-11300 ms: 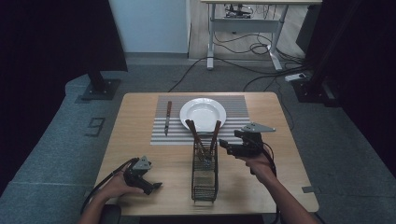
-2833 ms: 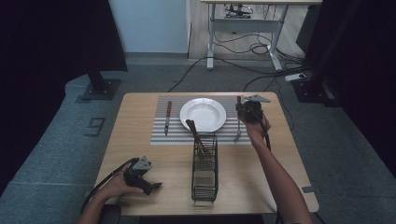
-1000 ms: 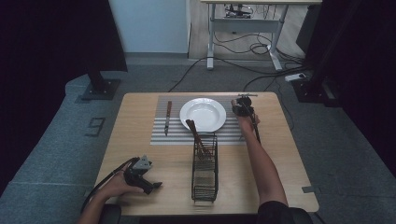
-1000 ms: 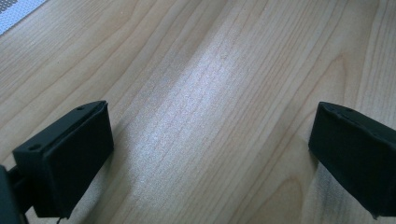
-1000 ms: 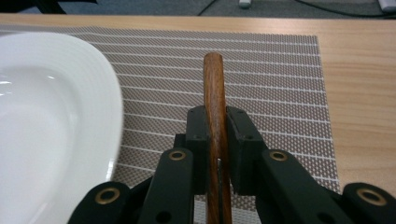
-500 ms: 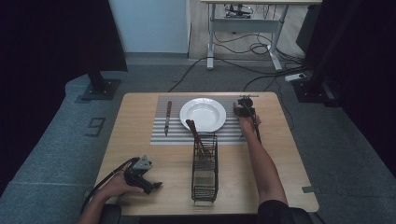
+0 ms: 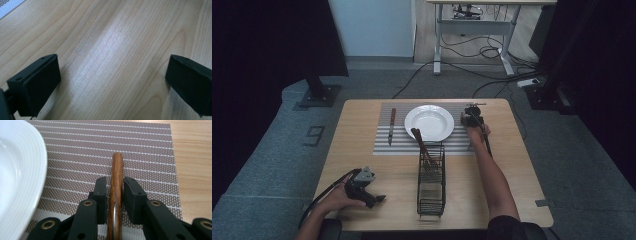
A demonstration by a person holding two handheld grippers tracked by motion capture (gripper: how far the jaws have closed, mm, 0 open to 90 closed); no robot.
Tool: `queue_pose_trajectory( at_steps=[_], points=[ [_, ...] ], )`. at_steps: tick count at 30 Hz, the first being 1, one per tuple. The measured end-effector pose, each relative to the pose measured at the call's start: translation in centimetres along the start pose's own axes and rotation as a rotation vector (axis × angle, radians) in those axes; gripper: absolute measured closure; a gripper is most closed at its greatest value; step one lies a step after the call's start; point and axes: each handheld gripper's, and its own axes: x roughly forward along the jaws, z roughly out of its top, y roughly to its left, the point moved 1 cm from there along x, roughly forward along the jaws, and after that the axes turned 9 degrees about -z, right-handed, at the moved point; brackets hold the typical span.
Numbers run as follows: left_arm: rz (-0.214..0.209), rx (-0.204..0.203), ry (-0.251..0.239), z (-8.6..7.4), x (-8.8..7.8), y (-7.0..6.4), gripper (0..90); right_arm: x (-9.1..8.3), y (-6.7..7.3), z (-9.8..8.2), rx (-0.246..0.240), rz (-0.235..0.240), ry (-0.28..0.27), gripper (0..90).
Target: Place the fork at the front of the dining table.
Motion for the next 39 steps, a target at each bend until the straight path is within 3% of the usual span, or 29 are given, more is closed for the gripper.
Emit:
queue_pose_trajectory(
  at_steps=[7,19,24,30,35,39],
  points=[
    [0.000,0.000,0.000,0.0,0.0,0.0,0.0,-0.5,-0.2,0.0,-0.020,-0.006,0.008,71.2],
    [0.000,0.000,0.000,0.0,0.0,0.0,0.0,-1.3,-1.6,0.1,0.005,-0.002,0.016,70.7],
    [0.000,0.000,0.000,0.0,0.0,0.0,0.0,-2.2,-1.5,-0.3,-0.025,0.004,0.016,69.5],
    [0.000,0.000,0.000,0.0,0.0,0.0,0.0,-2.9,-1.0,-1.2,-0.116,-0.036,0.071,68.6],
    [0.000,0.000,0.000,0.0,0.0,0.0,0.0,-2.9,-1.1,-1.7,-0.105,-0.040,0.079,75.5],
    [0.000,0.000,0.000,0.0,0.0,0.0,0.0,-2.5,-1.0,-1.2,-0.105,-0.038,0.083,76.0]
  ],
)
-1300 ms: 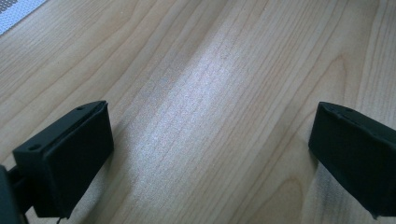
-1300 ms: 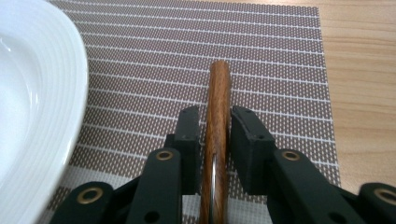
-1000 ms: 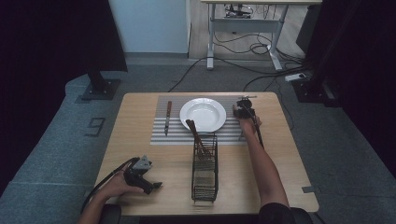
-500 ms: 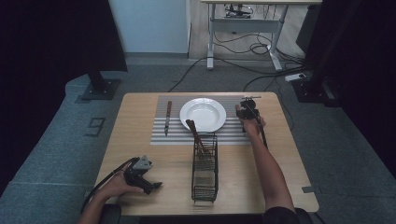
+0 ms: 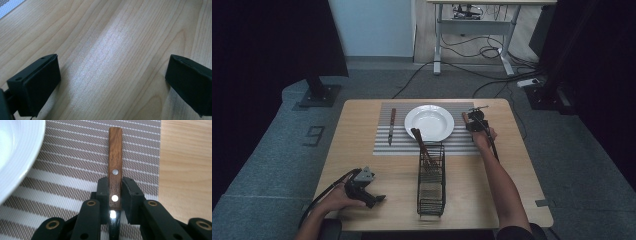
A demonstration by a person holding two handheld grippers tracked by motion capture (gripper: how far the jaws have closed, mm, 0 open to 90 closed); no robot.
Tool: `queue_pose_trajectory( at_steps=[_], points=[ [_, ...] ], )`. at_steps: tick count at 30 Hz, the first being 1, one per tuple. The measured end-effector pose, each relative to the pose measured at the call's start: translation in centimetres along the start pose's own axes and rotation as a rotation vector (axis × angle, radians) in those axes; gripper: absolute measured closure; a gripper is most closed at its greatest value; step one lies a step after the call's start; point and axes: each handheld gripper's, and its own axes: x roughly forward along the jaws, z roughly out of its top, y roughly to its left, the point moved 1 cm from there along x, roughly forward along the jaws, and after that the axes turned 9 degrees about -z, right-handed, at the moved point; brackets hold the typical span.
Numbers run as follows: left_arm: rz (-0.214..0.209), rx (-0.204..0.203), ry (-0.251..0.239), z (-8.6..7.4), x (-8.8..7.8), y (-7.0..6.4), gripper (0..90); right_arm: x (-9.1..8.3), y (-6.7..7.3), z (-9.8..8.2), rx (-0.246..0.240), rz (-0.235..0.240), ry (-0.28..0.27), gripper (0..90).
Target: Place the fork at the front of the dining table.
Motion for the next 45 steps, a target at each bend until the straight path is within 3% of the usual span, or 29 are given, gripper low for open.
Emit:
queue_pose_trajectory(
  at_steps=[4,5,13,16,21,25,30,37,45],
  points=[
    [0.000,0.000,0.000,0.0,0.0,0.0,0.0,0.6,0.2,0.8,0.017,0.010,-0.020,76.1],
    [0.000,0.000,0.000,0.0,0.0,0.0,0.0,0.9,0.2,1.0,0.017,0.011,0.002,76.1],
    [0.000,0.000,0.000,0.0,0.0,0.0,0.0,1.8,0.2,1.8,0.052,0.012,-0.009,75.1],
    [0.000,0.000,0.000,0.0,0.0,0.0,0.0,1.5,0.2,1.7,0.051,0.024,-0.036,60.2],
    [-0.001,0.001,0.000,0.0,0.0,0.0,0.0,-0.4,-0.4,0.7,0.070,0.065,-0.084,52.3],
    [-0.001,0.001,0.000,0.0,0.0,0.0,0.0,-1.9,-1.1,-0.4,0.057,0.105,-0.053,50.7],
    [-0.001,0.001,0.000,0.0,0.0,0.0,0.0,-2.1,-1.2,-2.3,0.034,0.121,0.000,51.9],
    [0.000,0.001,0.000,0.0,0.0,0.0,0.0,-2.5,-1.3,-3.1,0.050,0.165,0.014,52.8],
    [0.000,0.001,0.000,0.0,0.0,0.0,0.0,-2.8,-1.2,-3.6,0.056,0.172,0.000,52.8]
  ],
)
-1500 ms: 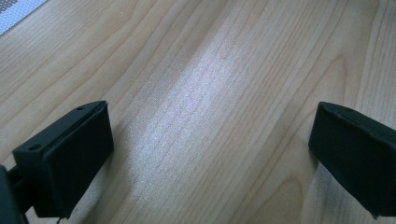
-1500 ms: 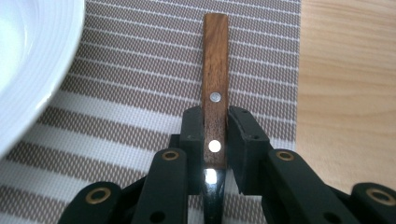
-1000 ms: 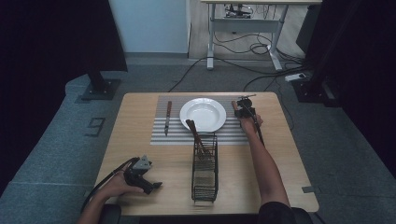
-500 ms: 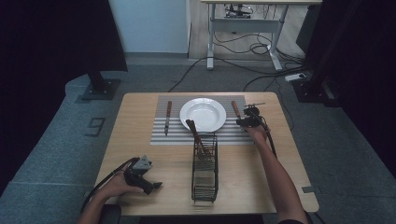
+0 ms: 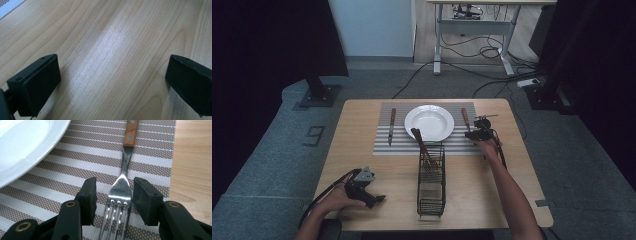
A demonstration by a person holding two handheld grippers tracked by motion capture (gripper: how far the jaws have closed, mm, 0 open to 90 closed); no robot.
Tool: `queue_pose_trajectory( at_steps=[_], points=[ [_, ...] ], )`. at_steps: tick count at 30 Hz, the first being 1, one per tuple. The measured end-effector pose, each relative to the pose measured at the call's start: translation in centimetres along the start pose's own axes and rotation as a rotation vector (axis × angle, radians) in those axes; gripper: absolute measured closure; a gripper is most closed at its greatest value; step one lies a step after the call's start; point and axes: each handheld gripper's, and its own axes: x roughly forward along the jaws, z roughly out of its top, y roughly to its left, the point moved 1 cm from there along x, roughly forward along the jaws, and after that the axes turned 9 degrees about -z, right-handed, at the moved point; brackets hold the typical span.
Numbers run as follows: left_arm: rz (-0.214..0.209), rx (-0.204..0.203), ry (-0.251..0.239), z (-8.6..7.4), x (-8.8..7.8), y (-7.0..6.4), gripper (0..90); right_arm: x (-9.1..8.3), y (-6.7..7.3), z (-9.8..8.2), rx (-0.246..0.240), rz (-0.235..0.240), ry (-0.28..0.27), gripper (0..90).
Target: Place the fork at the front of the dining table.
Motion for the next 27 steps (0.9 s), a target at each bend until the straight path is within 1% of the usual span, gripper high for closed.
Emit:
queue_pose_trajectory(
  at_steps=[2,4,6,10,12,16,19,20,21,27],
  points=[
    [0.000,0.000,0.000,0.0,0.0,0.0,0.0,-0.1,-0.1,-0.1,0.006,-0.002,-0.002,50.1],
    [0.001,-0.001,0.000,0.0,0.0,0.0,0.0,-0.5,-0.4,0.0,0.019,-0.008,-0.020,48.2],
    [0.001,-0.001,0.000,0.0,0.0,0.0,0.0,-1.2,-0.6,0.3,0.032,-0.005,-0.056,47.5],
    [0.001,-0.002,0.000,0.0,0.0,0.0,0.0,-2.8,-0.6,0.7,0.034,0.014,-0.110,46.8],
    [0.001,-0.001,0.001,0.0,0.0,0.0,0.0,-3.6,-0.5,0.6,0.026,0.023,-0.140,47.1],
    [0.001,-0.002,0.000,0.0,0.0,0.0,0.0,-5.0,-0.2,0.3,0.009,0.051,-0.168,47.0],
    [0.001,-0.001,0.000,0.0,0.0,0.0,0.0,-6.2,0.1,0.1,-0.006,0.070,-0.177,46.3],
    [0.001,-0.001,0.000,0.0,0.0,0.0,0.0,-6.6,0.2,-0.1,-0.010,0.074,-0.199,46.6],
    [0.001,-0.002,0.000,0.0,0.0,0.0,0.0,-7.0,0.3,-0.3,-0.014,0.083,-0.207,46.5],
    [0.002,-0.003,0.000,0.0,0.0,0.0,0.0,-9.0,0.9,-1.3,-0.034,0.117,-0.233,46.0]
  ],
)
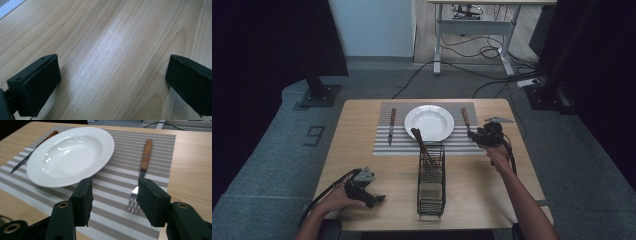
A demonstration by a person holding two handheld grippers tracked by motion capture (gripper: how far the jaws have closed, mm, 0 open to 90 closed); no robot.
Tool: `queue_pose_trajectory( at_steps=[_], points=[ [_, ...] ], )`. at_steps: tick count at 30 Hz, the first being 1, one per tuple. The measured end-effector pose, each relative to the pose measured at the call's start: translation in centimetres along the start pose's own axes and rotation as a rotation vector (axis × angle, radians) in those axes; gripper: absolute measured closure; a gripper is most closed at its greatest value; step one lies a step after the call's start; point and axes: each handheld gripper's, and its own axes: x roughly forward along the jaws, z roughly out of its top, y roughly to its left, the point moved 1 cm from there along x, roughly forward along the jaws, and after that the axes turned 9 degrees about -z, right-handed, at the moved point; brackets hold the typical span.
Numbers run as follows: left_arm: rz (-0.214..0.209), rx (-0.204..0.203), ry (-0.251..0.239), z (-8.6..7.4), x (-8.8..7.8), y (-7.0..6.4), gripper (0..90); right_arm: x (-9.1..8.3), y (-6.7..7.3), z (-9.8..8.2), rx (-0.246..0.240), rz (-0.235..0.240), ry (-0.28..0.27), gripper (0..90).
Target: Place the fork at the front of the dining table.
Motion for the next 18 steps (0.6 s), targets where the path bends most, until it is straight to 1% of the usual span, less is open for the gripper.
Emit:
queue_pose_trajectory(
  at_steps=[2,4,6,12,15,18],
  points=[
    [0.001,-0.001,0.000,0.0,0.0,0.0,0.0,-0.6,0.3,-0.2,-0.005,0.008,-0.004,45.9],
    [0.001,-0.002,0.000,0.0,0.0,0.0,0.0,-1.1,0.5,-0.4,-0.009,0.021,0.004,45.1],
    [0.001,-0.002,0.000,0.0,0.0,0.0,0.0,-1.8,0.8,-0.6,-0.013,0.027,-0.012,45.4],
    [0.002,-0.003,0.000,0.0,0.0,0.0,0.0,-3.2,1.6,-1.2,-0.016,0.066,-0.022,45.3],
    [0.003,-0.004,-0.001,0.0,0.0,0.0,0.0,-4.1,2.3,-1.1,-0.028,0.083,-0.048,45.3],
    [0.003,-0.004,-0.001,0.0,0.0,0.0,0.0,-4.8,2.9,-1.4,-0.038,0.098,-0.058,45.3]
  ],
)
